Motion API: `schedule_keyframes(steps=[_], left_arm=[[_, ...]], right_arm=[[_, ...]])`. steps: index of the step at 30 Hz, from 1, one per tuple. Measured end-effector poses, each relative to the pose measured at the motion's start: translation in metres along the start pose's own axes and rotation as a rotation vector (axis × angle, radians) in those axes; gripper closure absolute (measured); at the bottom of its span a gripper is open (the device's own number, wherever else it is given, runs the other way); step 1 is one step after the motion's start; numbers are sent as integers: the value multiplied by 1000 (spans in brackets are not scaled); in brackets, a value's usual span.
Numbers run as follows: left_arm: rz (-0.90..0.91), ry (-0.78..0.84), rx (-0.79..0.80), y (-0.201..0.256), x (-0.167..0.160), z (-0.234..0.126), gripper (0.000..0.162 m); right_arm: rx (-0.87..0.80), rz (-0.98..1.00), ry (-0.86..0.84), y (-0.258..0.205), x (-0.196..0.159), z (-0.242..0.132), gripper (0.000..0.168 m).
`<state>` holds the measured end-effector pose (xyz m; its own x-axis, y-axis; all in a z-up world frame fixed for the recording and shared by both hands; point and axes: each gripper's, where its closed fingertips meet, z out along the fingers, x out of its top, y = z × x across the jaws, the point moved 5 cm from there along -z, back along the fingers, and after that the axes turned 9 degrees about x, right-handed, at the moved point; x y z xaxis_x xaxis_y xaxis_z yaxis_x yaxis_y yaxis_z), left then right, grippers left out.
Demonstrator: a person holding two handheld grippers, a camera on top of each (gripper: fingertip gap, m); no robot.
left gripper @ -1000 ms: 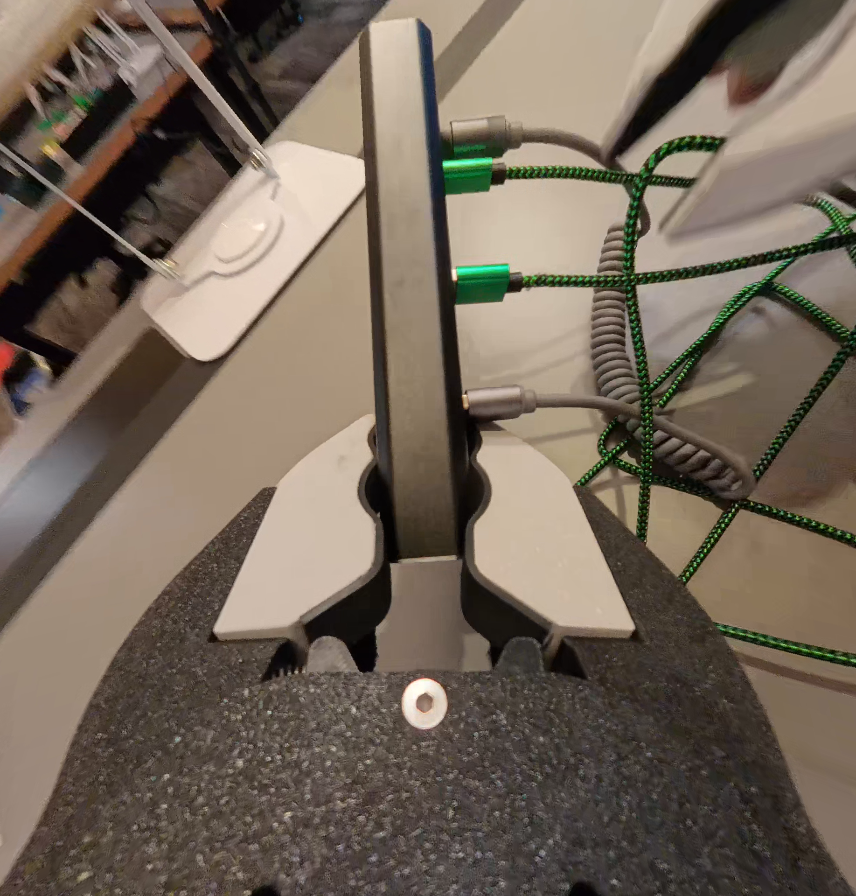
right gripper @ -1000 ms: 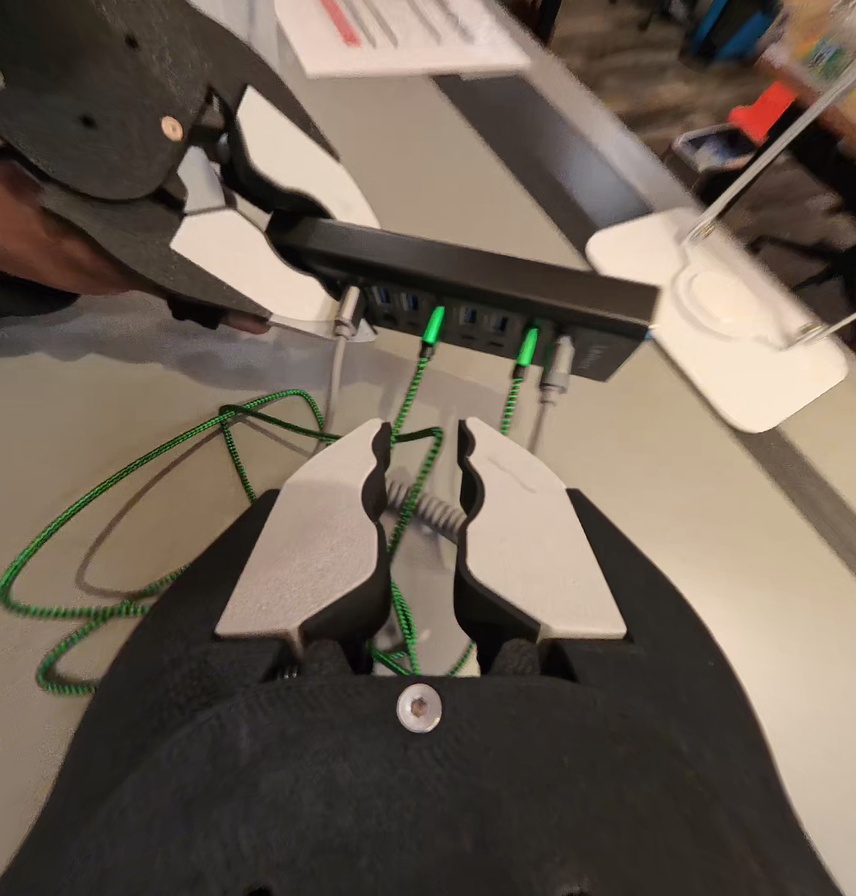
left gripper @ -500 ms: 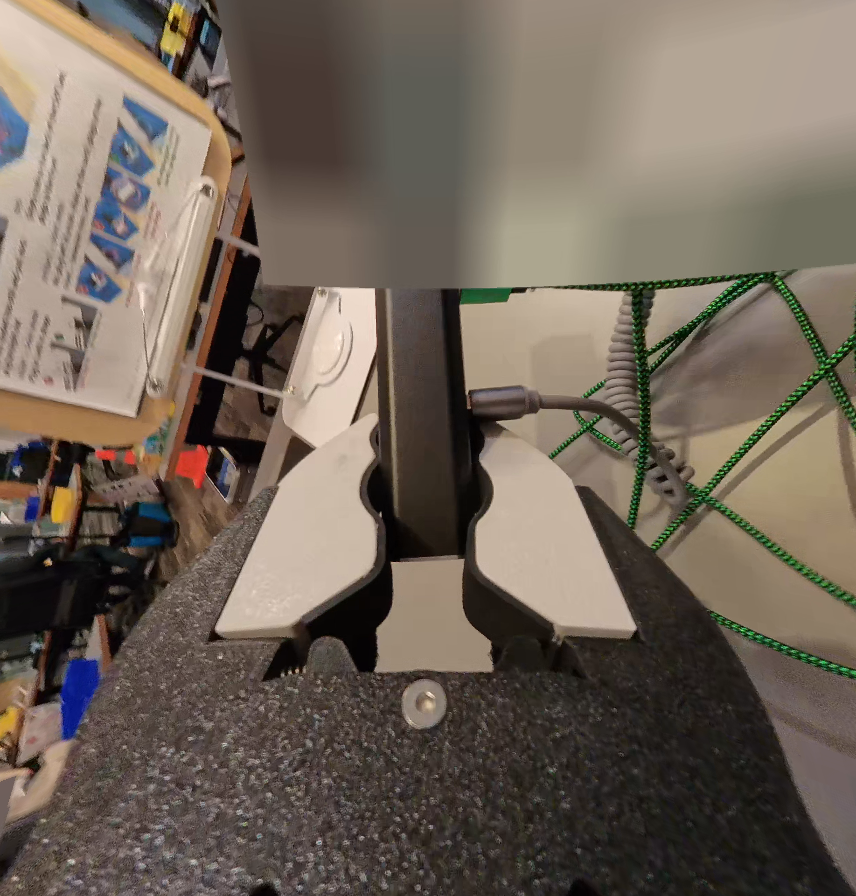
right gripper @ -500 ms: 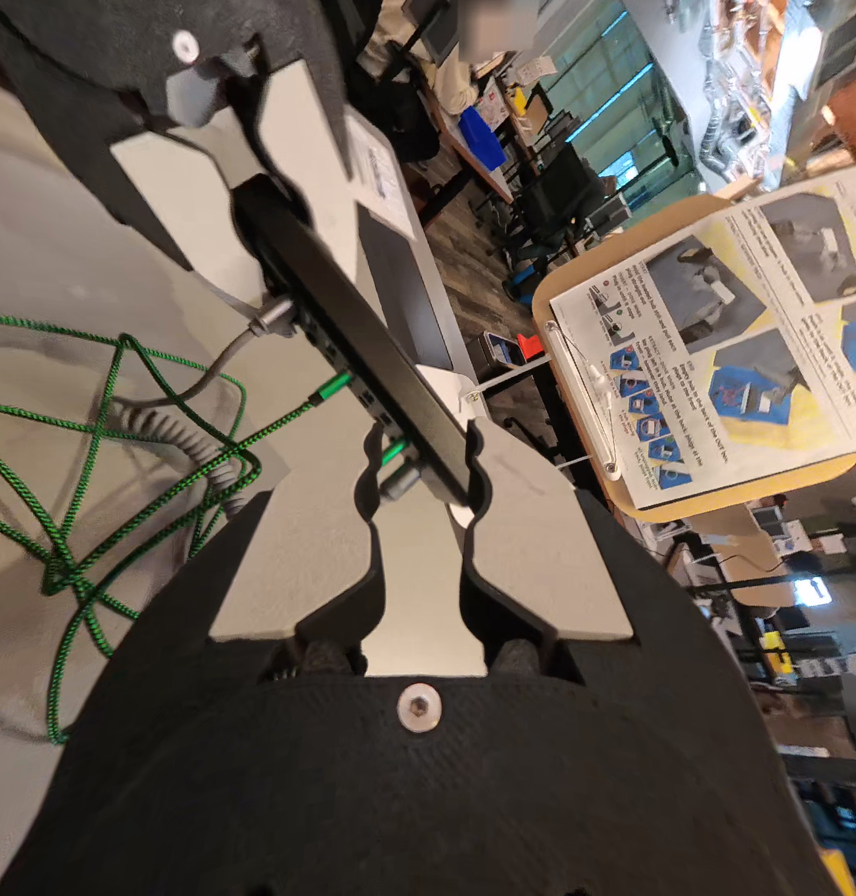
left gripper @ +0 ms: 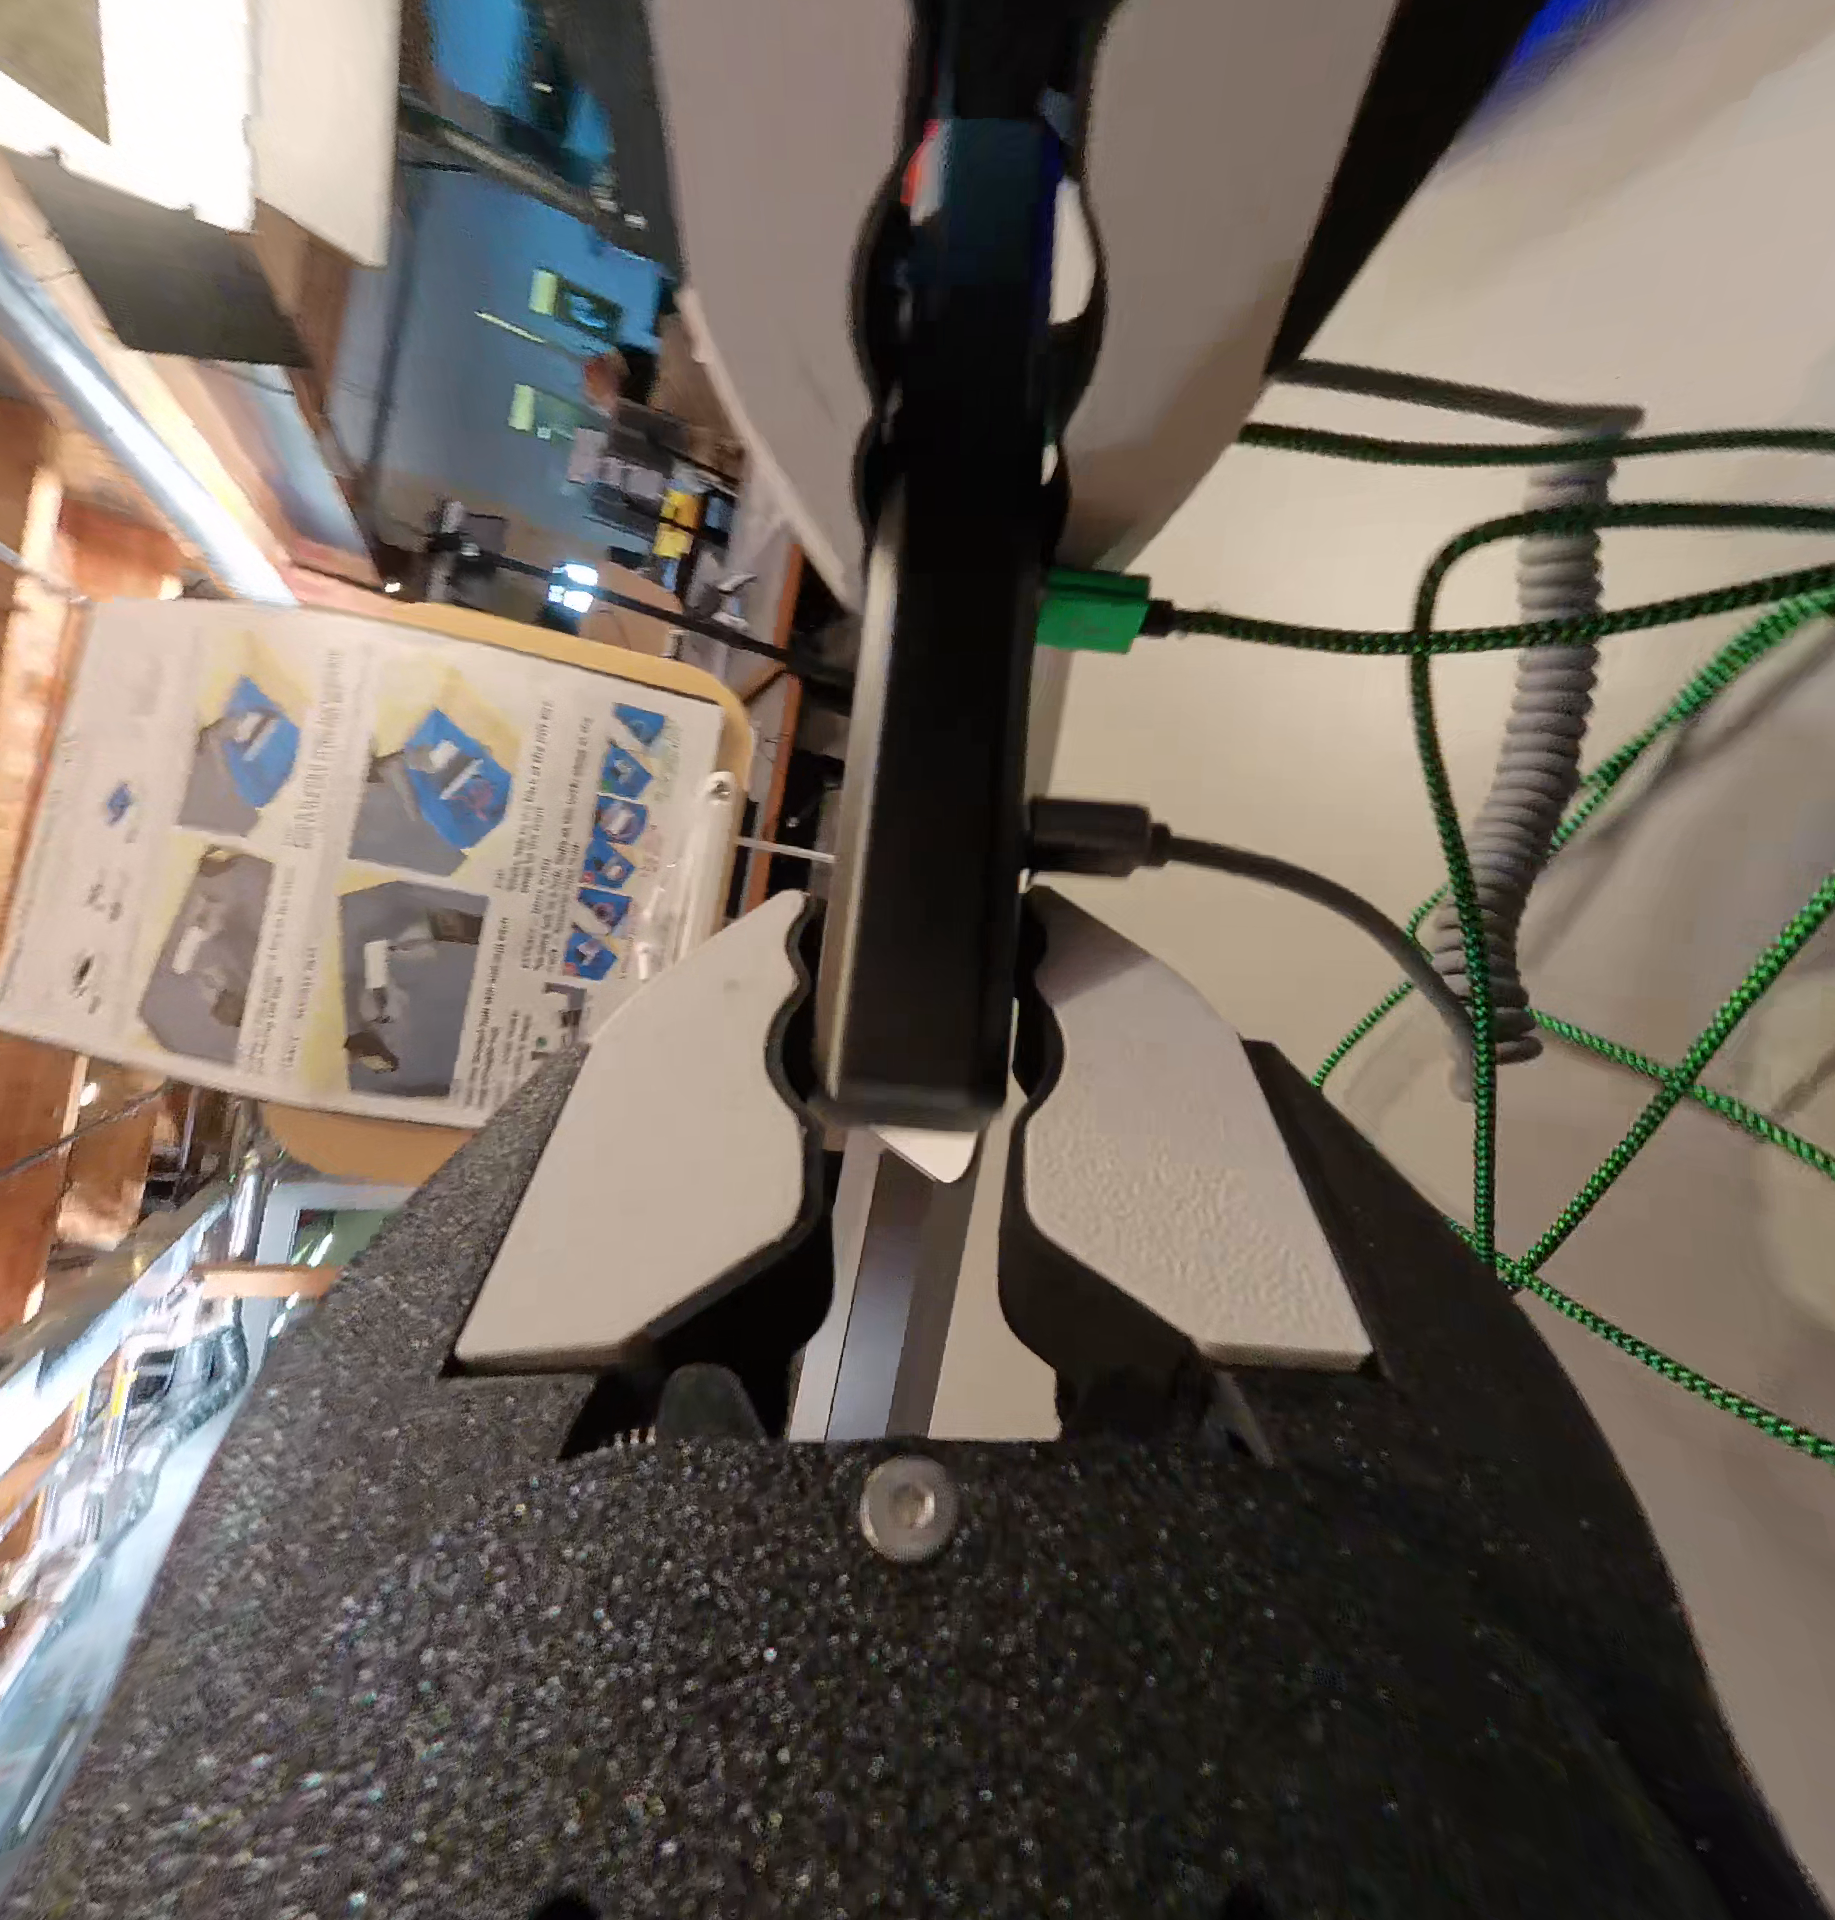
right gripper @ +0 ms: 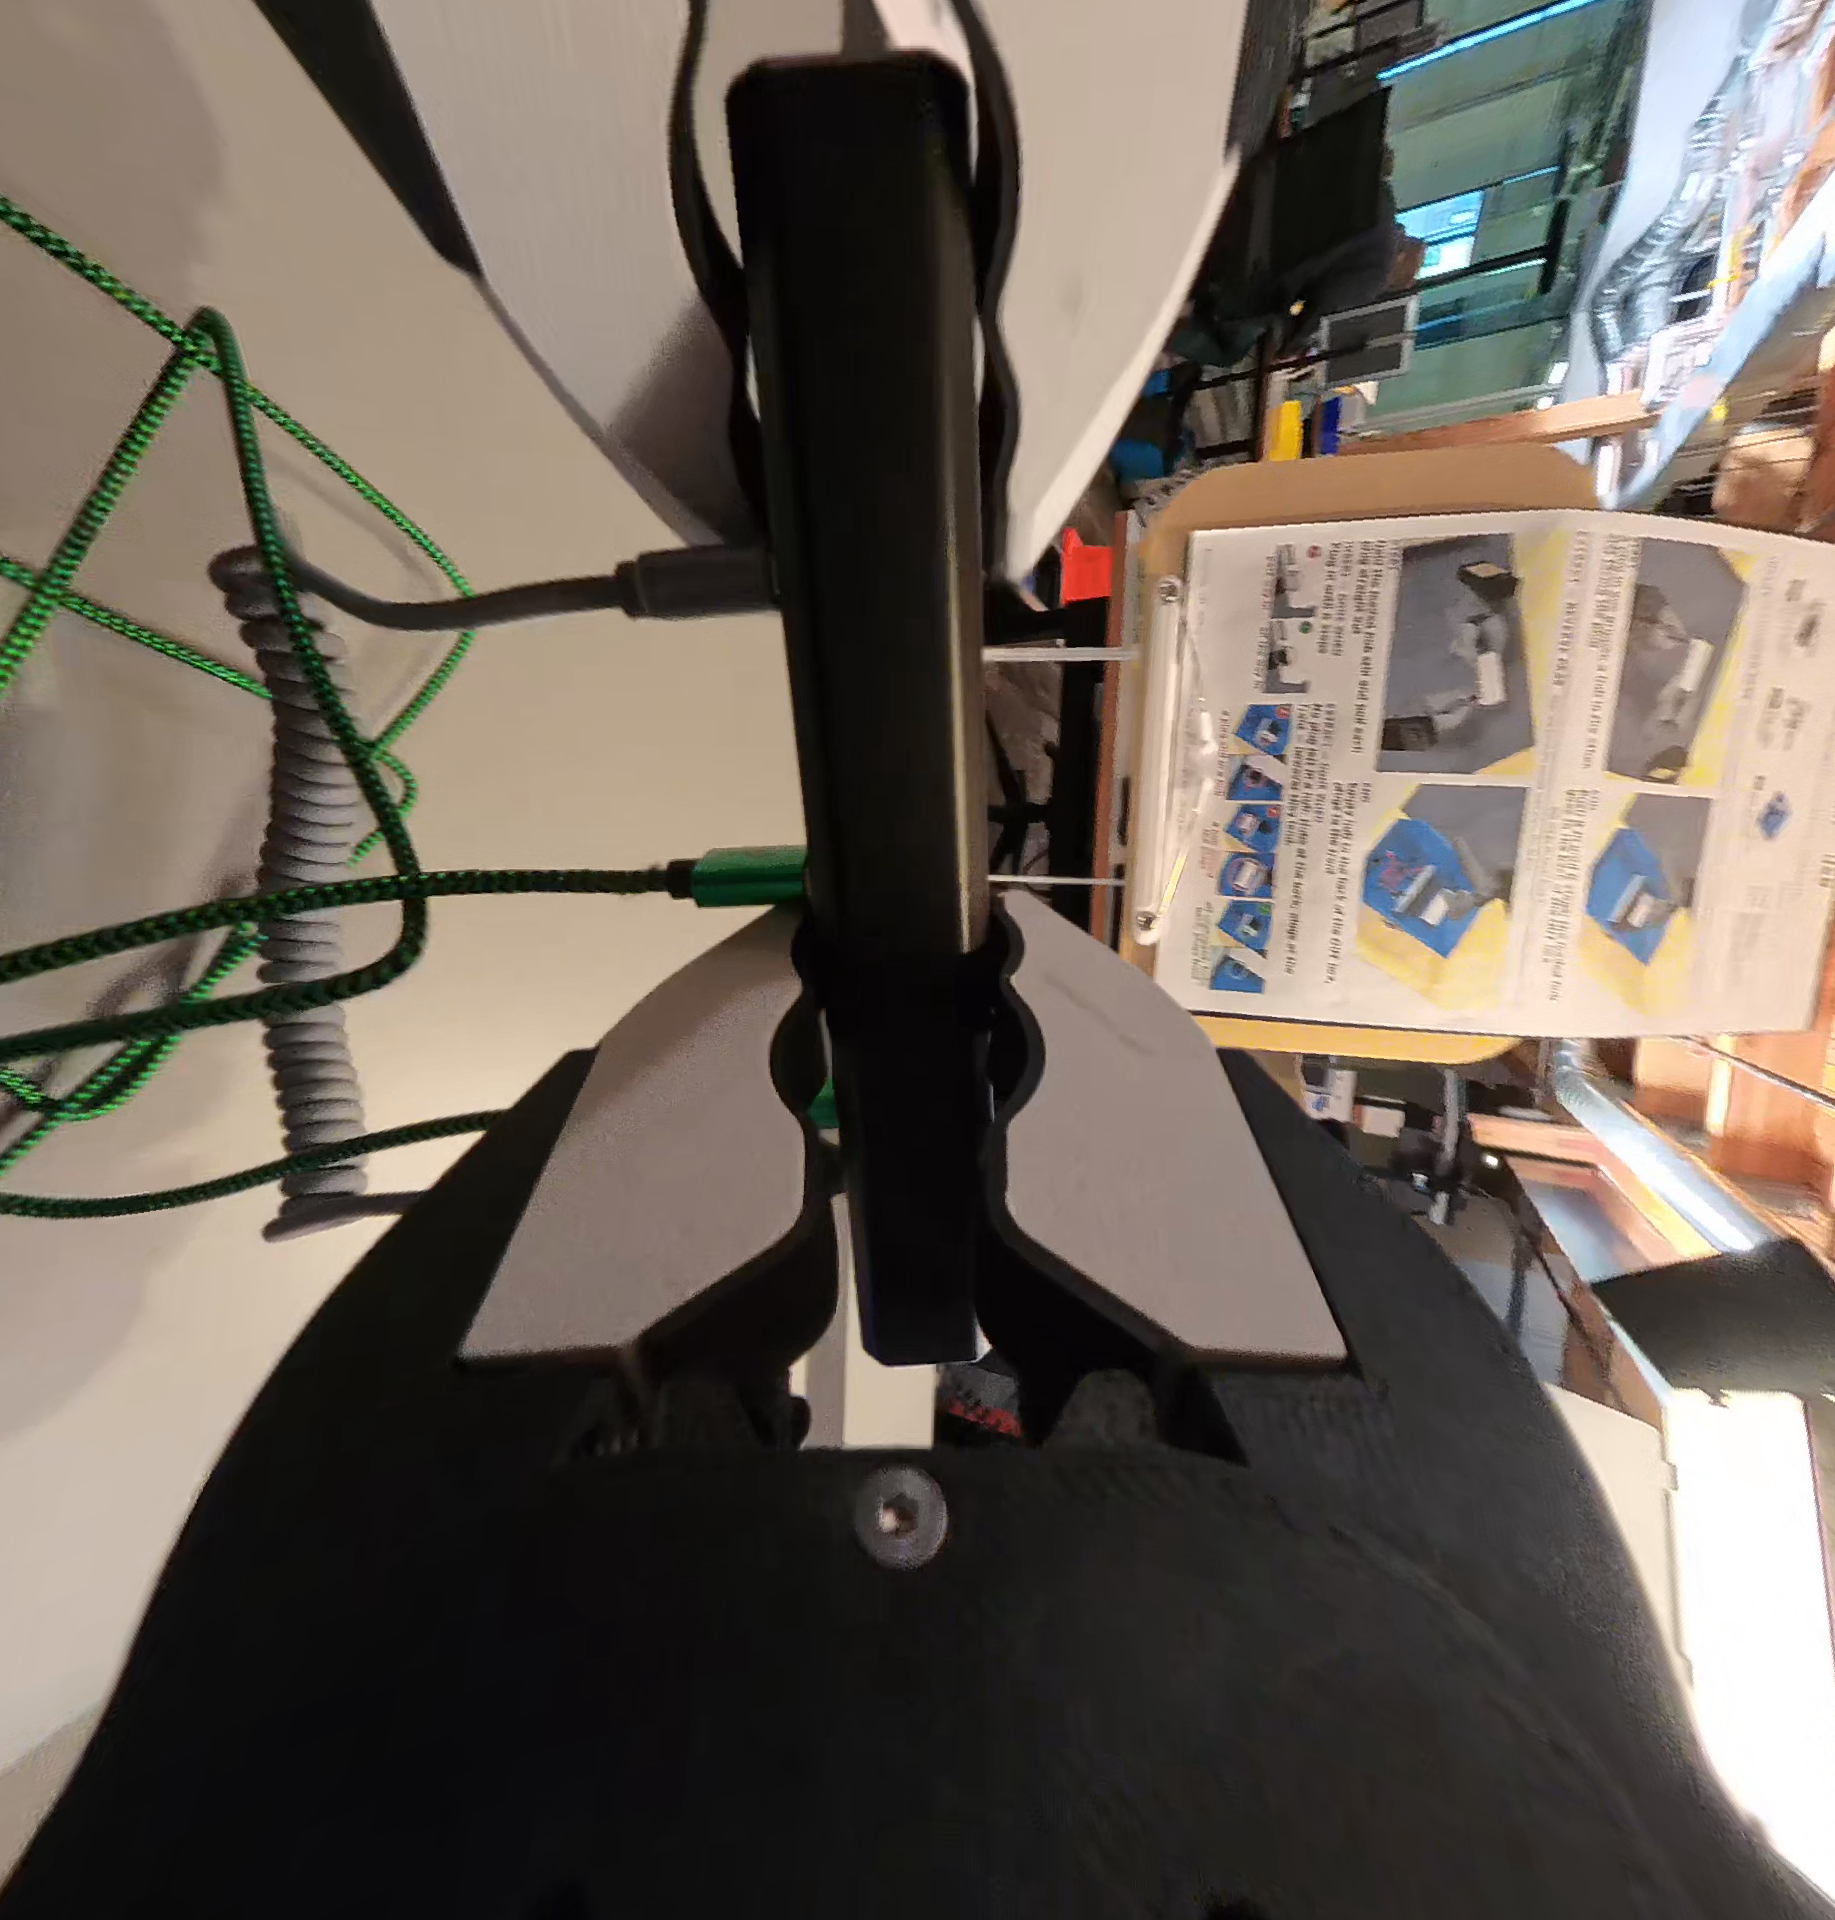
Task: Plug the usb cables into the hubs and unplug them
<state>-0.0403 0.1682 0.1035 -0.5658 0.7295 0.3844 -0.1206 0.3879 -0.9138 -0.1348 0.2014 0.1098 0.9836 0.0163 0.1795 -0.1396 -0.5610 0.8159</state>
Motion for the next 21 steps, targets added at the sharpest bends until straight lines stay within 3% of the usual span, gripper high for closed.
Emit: schedule_keyframes(steps=[5, 9, 13, 21], left_arm=[[-108, 1, 148, -28, -20, -11, 106], [-298, 67, 206, -32, -38, -21, 106], [-444, 3, 116, -2, -71, -14, 109], [-503, -160, -41, 57, -115, 2, 111]], right_arm=[[-129, -11, -62, 29, -22, -22, 142], [-245, -28, -81, 56, -44, -54, 141], [-358, -47, -134, 88, -78, -100, 142], [-571, -53, -314, 149, -161, -218, 141]])
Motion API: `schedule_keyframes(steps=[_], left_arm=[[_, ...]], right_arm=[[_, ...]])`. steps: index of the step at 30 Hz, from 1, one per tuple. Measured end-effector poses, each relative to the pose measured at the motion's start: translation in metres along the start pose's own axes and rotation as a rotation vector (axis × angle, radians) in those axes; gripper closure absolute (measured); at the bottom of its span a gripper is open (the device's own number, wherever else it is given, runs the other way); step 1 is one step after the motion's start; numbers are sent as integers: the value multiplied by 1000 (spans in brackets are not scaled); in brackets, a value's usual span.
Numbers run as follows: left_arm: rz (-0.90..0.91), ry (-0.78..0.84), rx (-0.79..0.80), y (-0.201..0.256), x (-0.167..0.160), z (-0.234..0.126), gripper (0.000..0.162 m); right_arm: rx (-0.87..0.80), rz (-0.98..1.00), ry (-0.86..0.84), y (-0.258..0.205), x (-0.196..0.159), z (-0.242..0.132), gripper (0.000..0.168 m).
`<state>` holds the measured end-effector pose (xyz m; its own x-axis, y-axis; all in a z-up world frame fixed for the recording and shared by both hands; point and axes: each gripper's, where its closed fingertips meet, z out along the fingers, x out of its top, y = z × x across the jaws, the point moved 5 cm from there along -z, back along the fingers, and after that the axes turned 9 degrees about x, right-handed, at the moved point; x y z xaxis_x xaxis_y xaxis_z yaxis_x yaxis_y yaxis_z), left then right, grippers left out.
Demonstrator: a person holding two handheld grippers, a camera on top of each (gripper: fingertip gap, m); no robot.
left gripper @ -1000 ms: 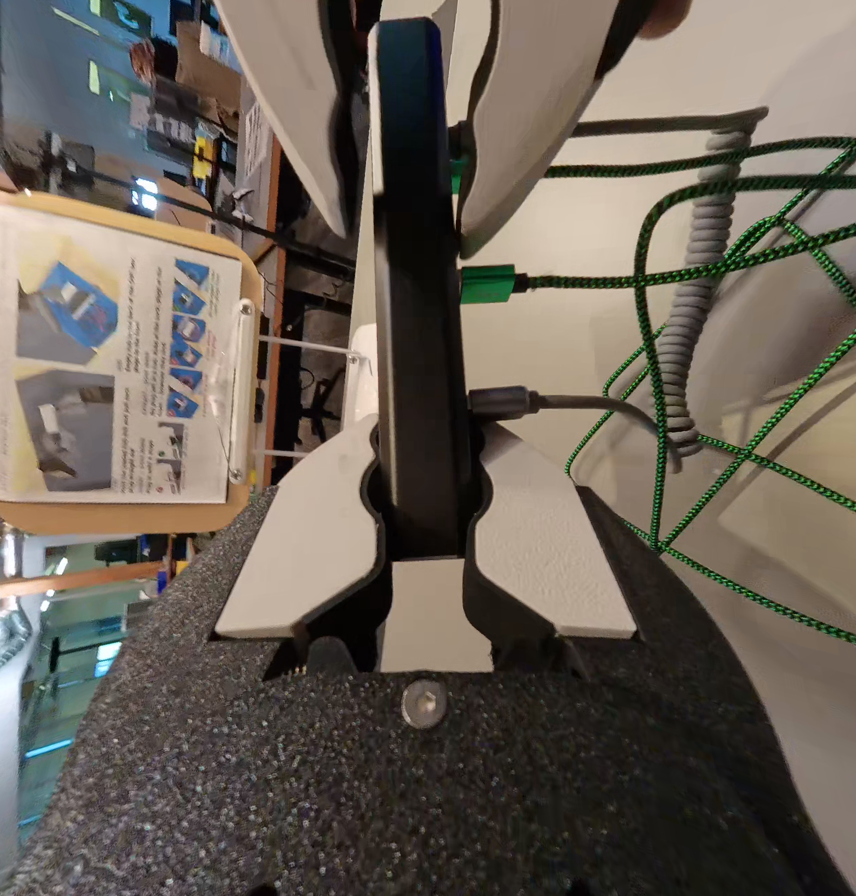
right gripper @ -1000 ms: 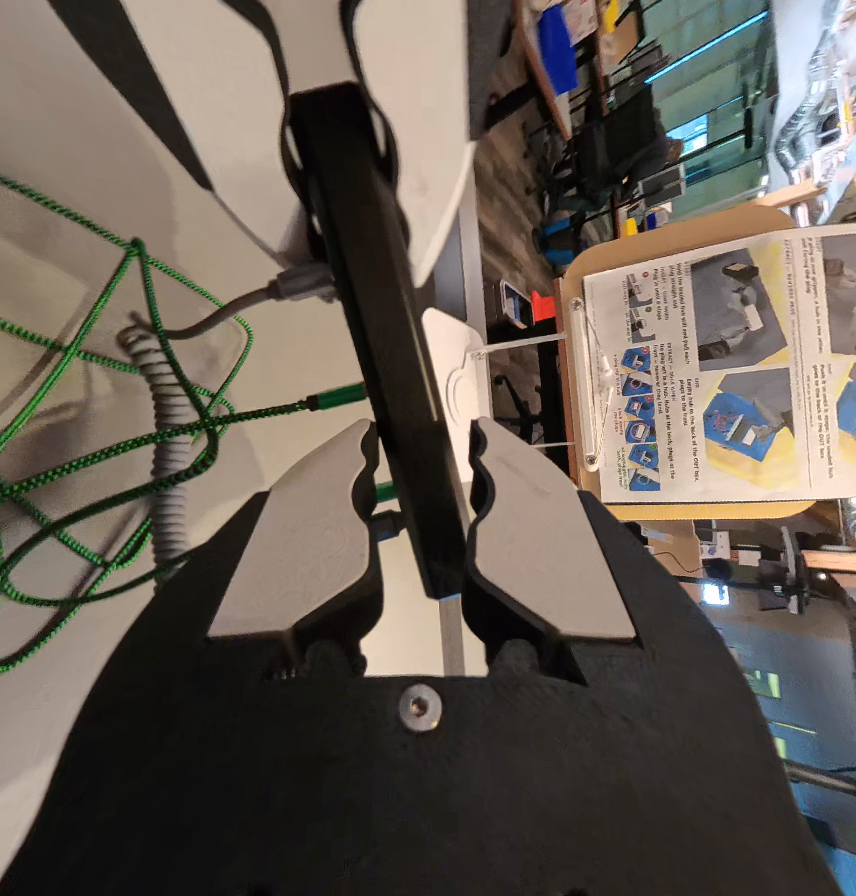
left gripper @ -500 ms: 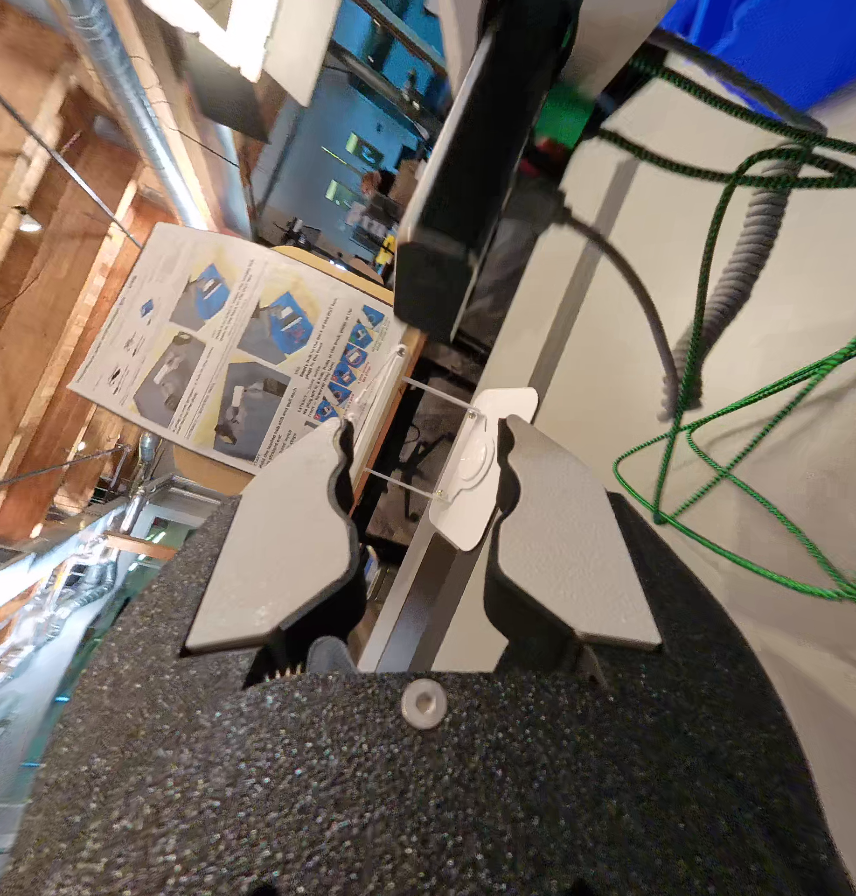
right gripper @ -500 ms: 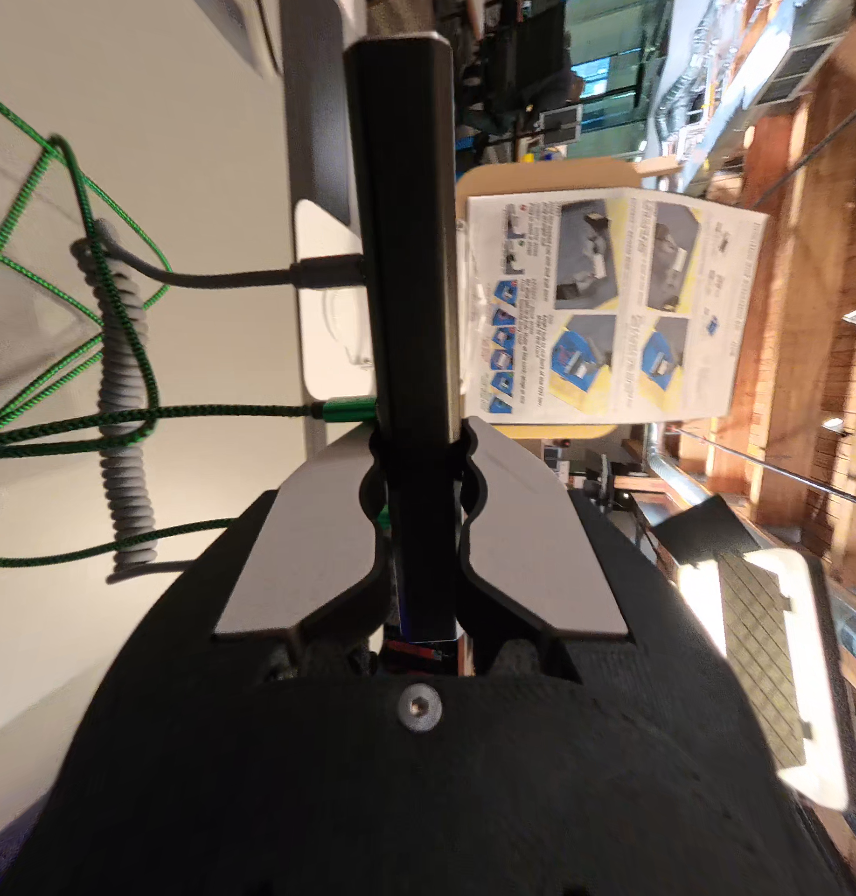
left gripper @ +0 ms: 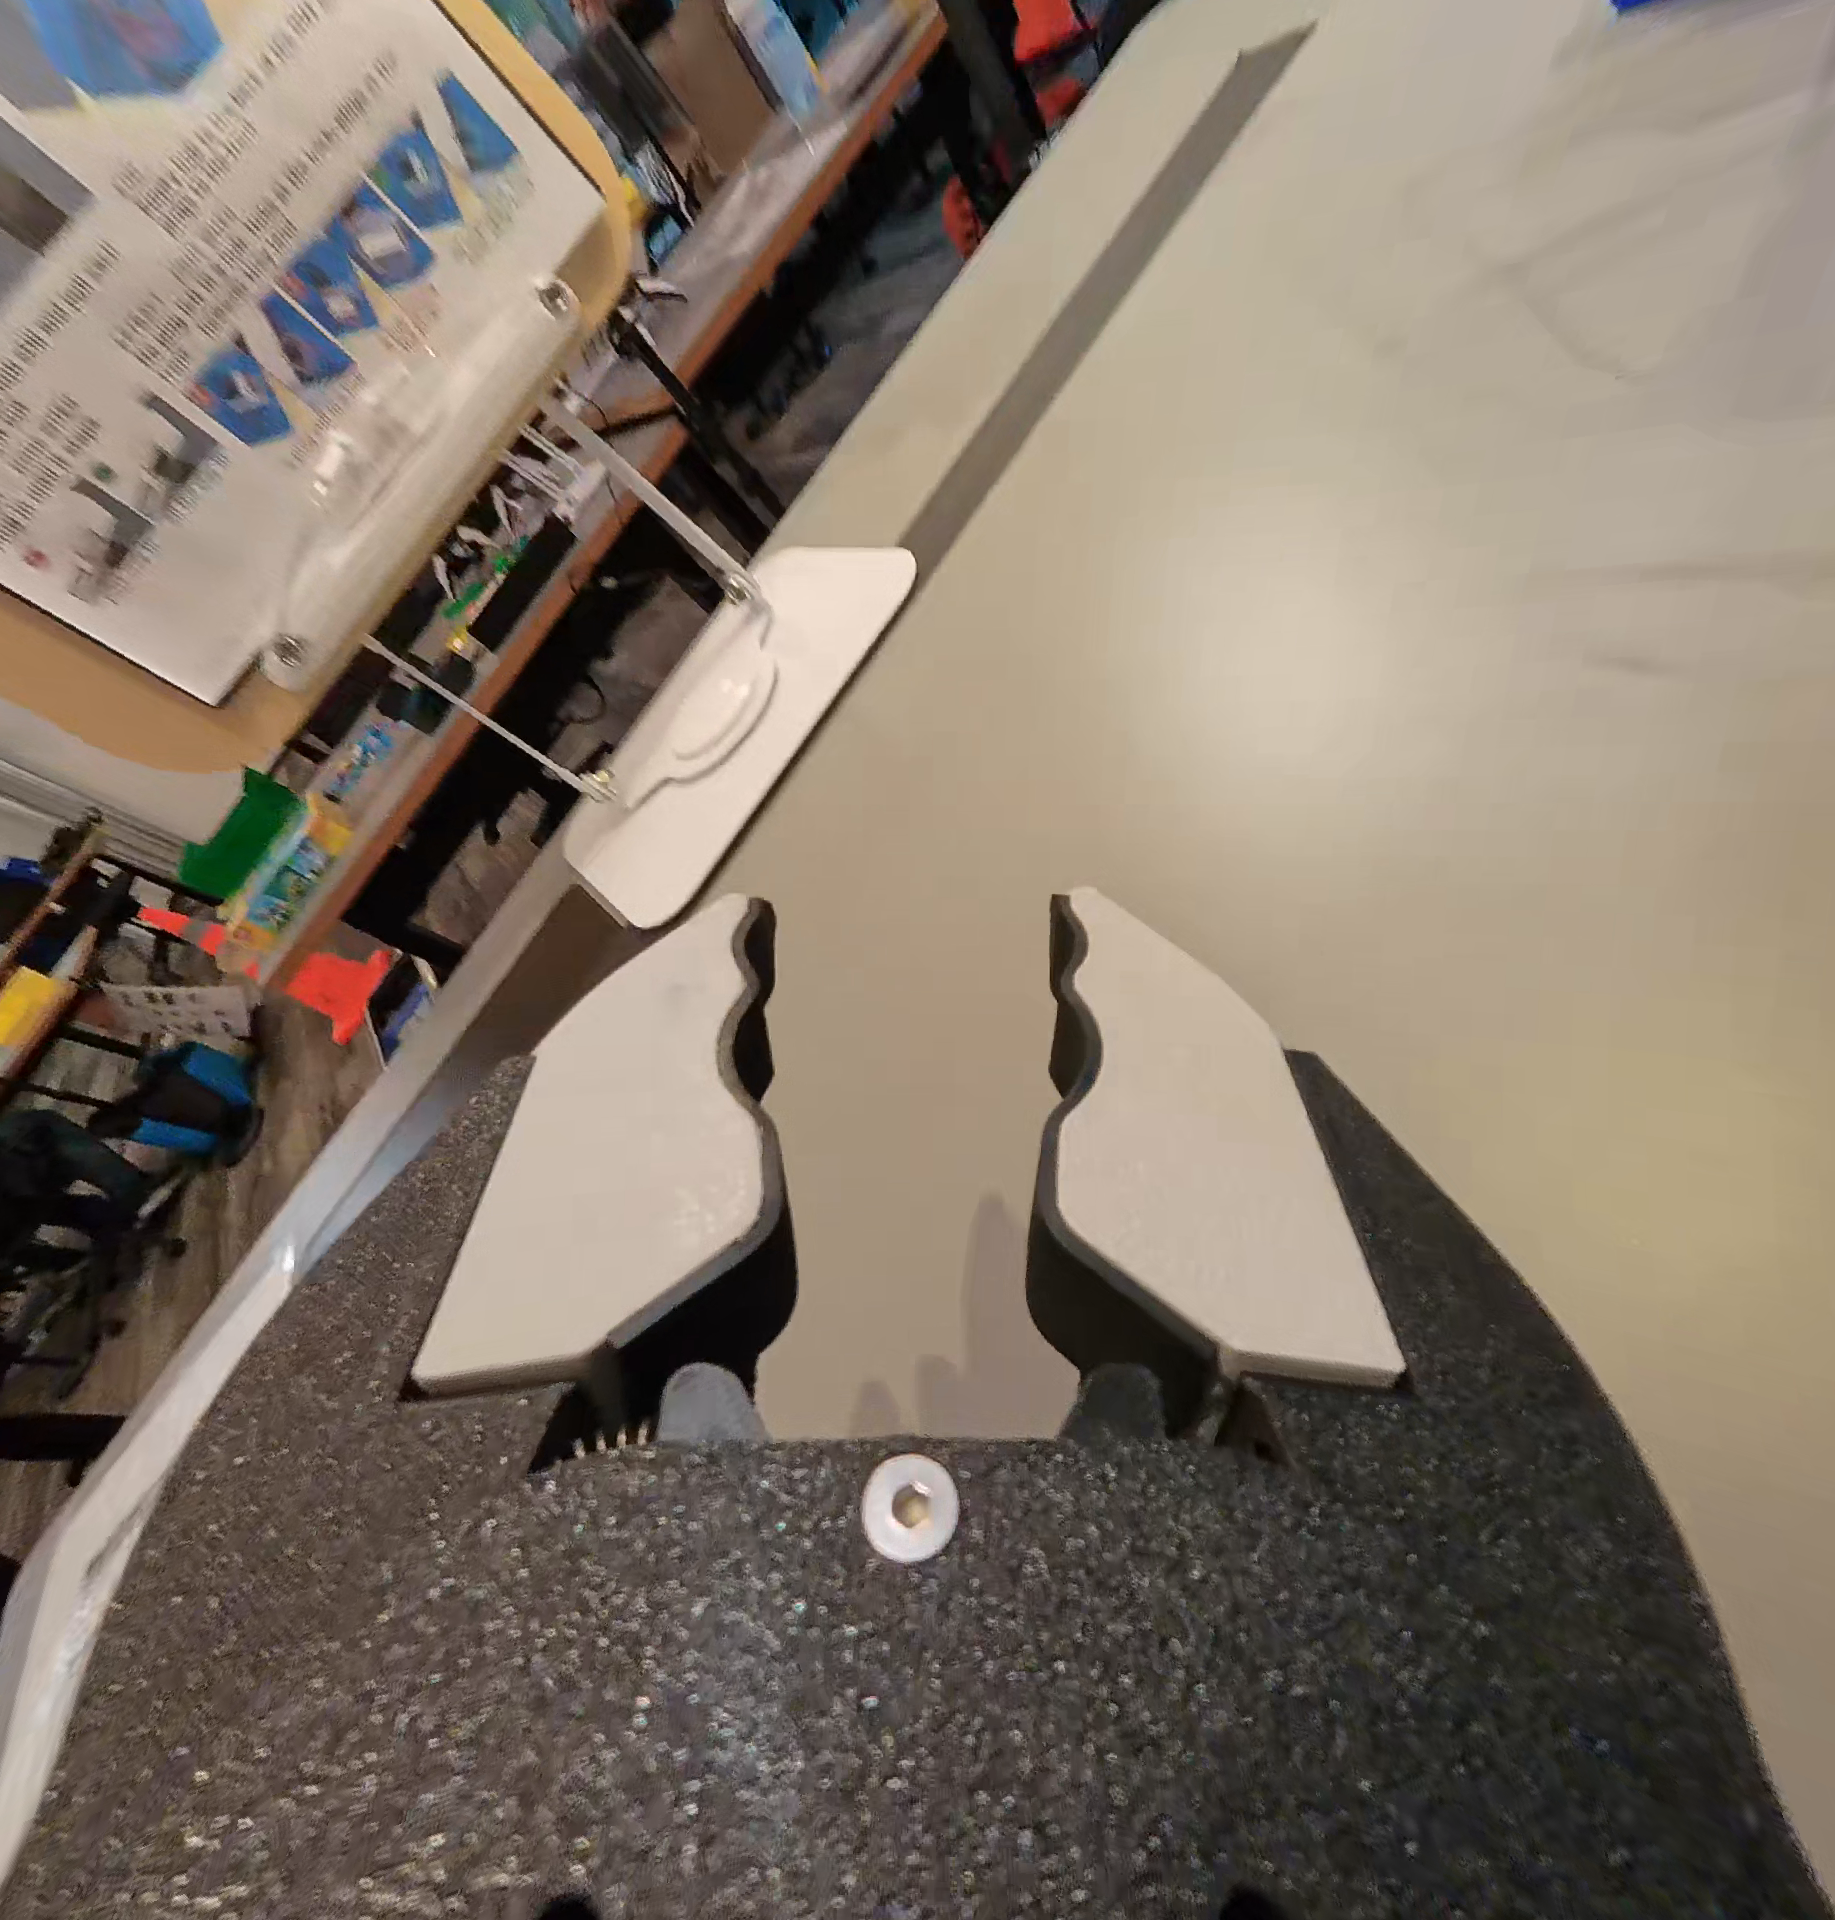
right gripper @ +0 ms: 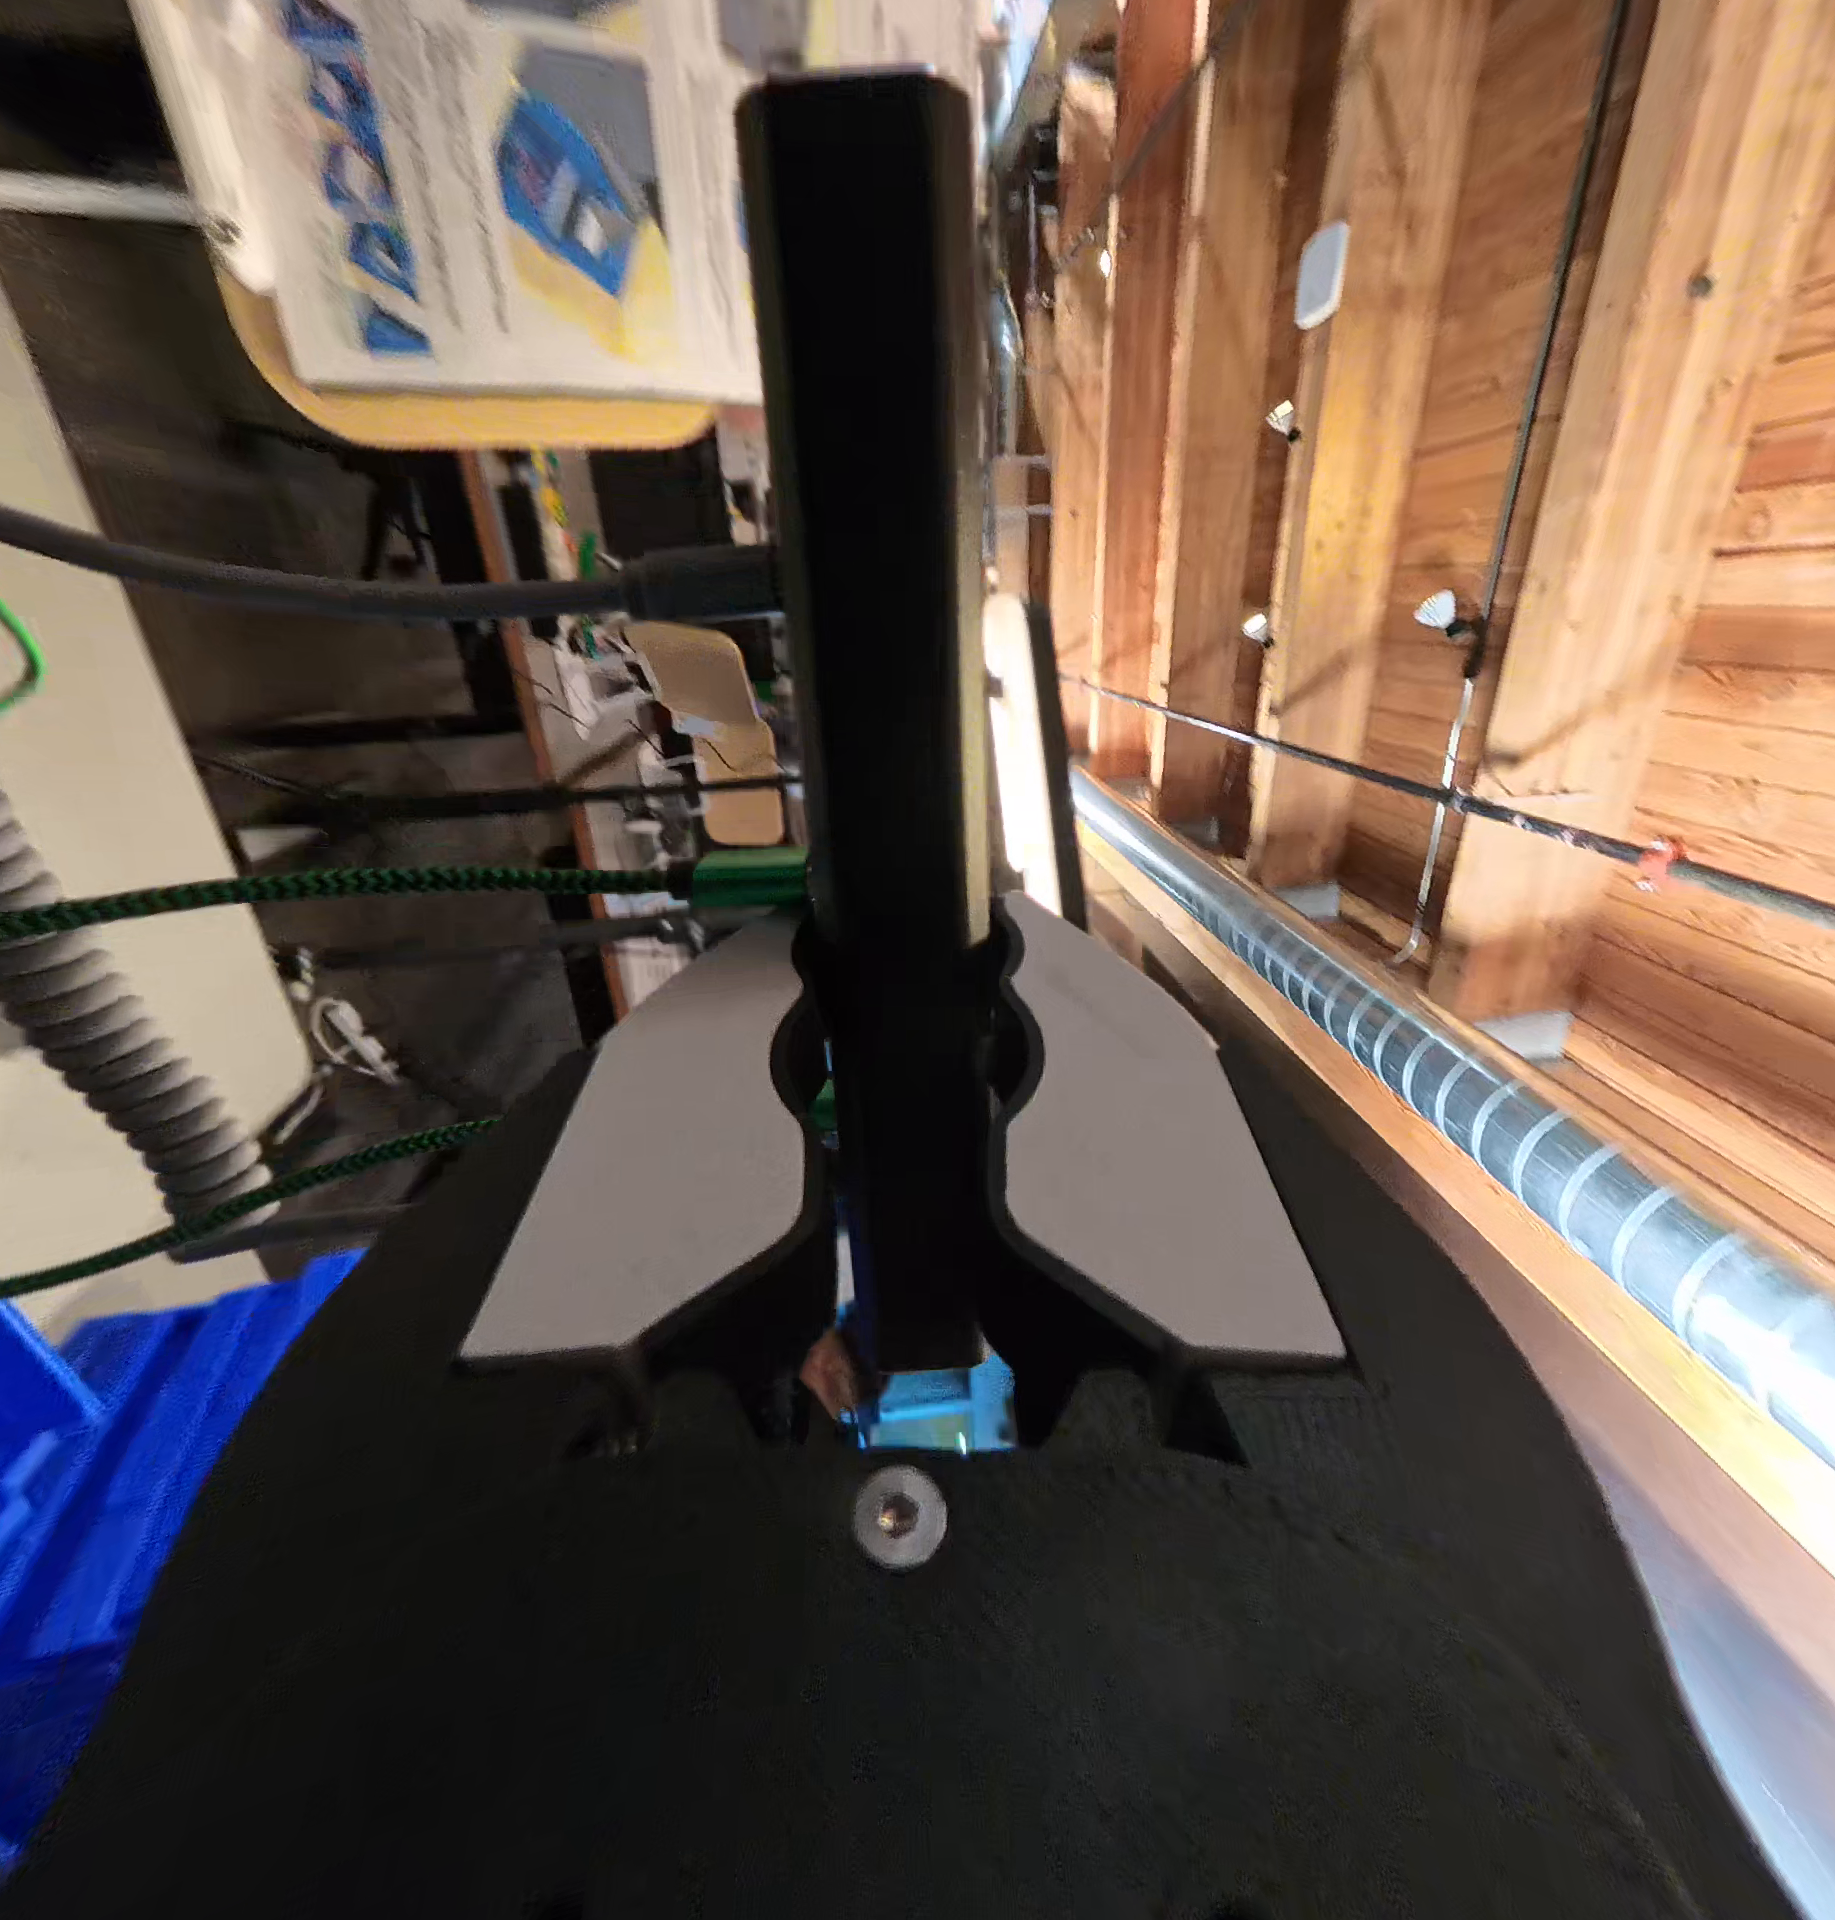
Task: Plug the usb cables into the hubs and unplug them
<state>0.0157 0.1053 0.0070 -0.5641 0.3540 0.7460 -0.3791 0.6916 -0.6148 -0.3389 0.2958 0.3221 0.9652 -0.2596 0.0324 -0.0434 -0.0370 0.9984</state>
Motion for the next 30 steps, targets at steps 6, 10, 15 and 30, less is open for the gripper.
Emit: schedule_keyframes(steps=[6, 10, 15, 30], left_arm=[[-15, -45, -43, 10, -10, 9, 111], [-19, -66, -48, 11, -15, 11, 111], [-49, -85, -71, 13, -19, 15, 111], [-79, -112, -73, 11, -30, 17, 112]], right_arm=[[-51, -37, -120, 22, -71, -24, 141], [-71, 0, -138, 25, -101, -40, 142], [-29, 83, -123, 4, -120, -39, 141], [633, 187, -107, -208, -146, 40, 141]])
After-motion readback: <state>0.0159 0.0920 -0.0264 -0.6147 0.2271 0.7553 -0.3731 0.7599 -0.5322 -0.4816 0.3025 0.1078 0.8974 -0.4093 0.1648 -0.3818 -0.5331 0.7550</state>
